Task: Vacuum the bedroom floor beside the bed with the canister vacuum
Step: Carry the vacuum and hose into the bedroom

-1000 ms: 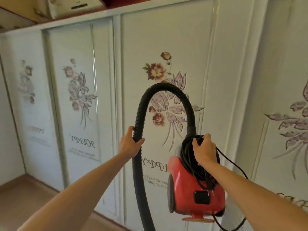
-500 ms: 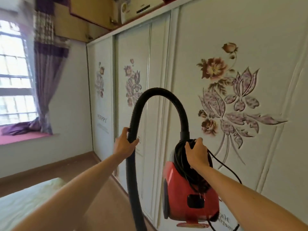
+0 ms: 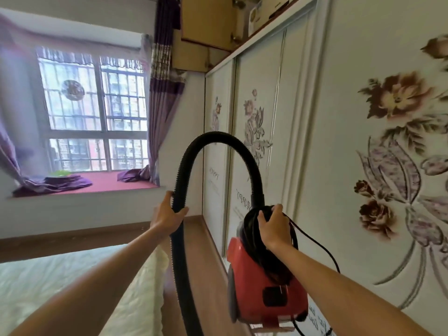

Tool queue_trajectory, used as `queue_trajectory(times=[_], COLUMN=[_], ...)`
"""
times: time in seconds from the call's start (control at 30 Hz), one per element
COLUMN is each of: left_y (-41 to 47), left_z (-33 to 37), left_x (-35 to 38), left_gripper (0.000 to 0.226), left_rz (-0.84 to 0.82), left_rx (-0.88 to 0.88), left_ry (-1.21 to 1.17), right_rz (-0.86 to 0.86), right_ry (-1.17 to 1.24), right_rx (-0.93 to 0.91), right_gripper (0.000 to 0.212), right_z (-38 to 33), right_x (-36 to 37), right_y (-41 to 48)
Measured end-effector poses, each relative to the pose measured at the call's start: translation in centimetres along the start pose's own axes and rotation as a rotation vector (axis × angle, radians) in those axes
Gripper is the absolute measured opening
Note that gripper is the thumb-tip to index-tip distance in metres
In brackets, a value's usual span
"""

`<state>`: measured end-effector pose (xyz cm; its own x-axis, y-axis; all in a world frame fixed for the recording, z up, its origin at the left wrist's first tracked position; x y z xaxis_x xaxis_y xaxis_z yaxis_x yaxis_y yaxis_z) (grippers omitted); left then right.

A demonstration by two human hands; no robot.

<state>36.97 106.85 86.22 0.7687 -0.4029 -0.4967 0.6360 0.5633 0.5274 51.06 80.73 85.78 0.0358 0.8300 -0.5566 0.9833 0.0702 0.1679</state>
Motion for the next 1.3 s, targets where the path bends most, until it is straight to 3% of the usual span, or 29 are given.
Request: queue_trajectory(times=[0.43,0.77,1.3], left_y=[3.7,17.0,27.9], left_z=[-5.9,-10.6,-16.1], left_x=[-0.1,1.5,7.1], left_gripper=[0.054,0.051,0.055], left_rz=[0.096,0.130,0.120], left_rx=[-0.101,-0.125,-0.147], left_ry=[0.147,0.224,0.265], right_rz=[-0.133,-0.158,-0.164], right_ry=[0.018,0.016,0.065], right_rx=[-0.062,-0.127,-0.146], right_gripper=[0.034,0.045,0.036], right_z=[-2.2,-8.5,-11.6], right_x=[9.2,17.4,25.5], right_y=[7.2,18.9,32.9])
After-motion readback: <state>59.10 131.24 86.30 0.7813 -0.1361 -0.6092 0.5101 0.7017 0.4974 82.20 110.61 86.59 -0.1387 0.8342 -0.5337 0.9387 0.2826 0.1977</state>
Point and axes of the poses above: each hand's wrist, its own y-axis towards the middle knuckle, its own x-axis out of the palm, z = x × y, the point moved 4 cm from there along y, towards the middle knuckle, and after that the axes turned 14 degrees about x, right-handed, at the moved point
